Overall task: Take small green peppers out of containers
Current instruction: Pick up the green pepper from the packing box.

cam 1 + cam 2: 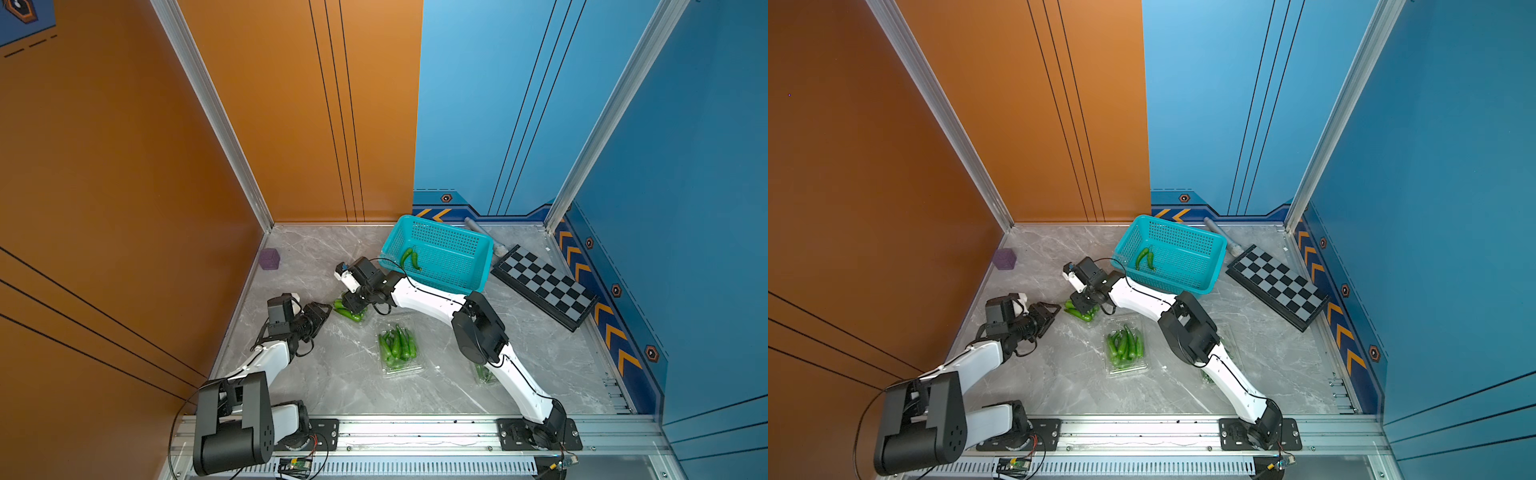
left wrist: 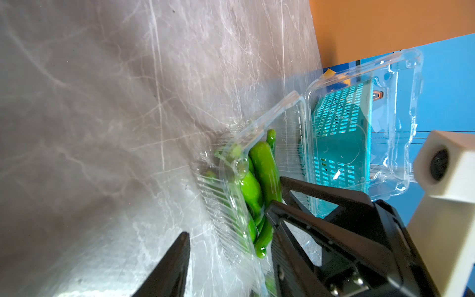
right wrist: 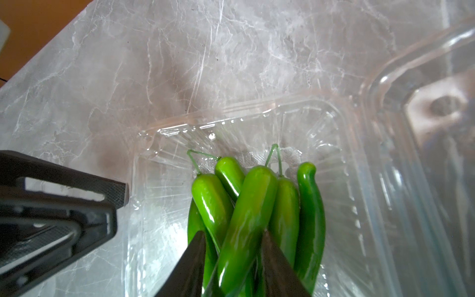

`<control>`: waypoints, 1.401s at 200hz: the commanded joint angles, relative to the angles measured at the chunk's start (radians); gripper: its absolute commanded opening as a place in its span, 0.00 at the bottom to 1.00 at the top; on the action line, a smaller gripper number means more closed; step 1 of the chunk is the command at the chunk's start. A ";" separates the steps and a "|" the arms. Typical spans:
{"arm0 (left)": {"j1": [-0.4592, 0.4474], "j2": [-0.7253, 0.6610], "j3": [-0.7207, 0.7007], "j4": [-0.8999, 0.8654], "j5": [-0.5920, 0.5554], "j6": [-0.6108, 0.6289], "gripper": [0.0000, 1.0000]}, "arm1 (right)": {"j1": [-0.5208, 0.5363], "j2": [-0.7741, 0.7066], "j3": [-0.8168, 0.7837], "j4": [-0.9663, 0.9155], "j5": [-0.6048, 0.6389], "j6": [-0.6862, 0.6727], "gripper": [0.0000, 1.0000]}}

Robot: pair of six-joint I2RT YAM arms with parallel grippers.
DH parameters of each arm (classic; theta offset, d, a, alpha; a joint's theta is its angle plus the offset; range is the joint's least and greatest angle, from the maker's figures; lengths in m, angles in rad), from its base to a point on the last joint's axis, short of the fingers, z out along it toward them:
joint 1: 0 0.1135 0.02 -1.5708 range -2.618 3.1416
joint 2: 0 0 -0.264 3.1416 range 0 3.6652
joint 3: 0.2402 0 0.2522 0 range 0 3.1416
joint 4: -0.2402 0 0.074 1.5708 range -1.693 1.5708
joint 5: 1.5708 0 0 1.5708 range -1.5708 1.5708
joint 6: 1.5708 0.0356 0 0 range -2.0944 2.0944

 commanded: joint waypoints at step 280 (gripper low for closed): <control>-0.002 -0.003 -0.004 -0.019 -0.009 0.024 0.51 | -0.066 -0.264 -0.118 0.027 -0.068 0.032 0.13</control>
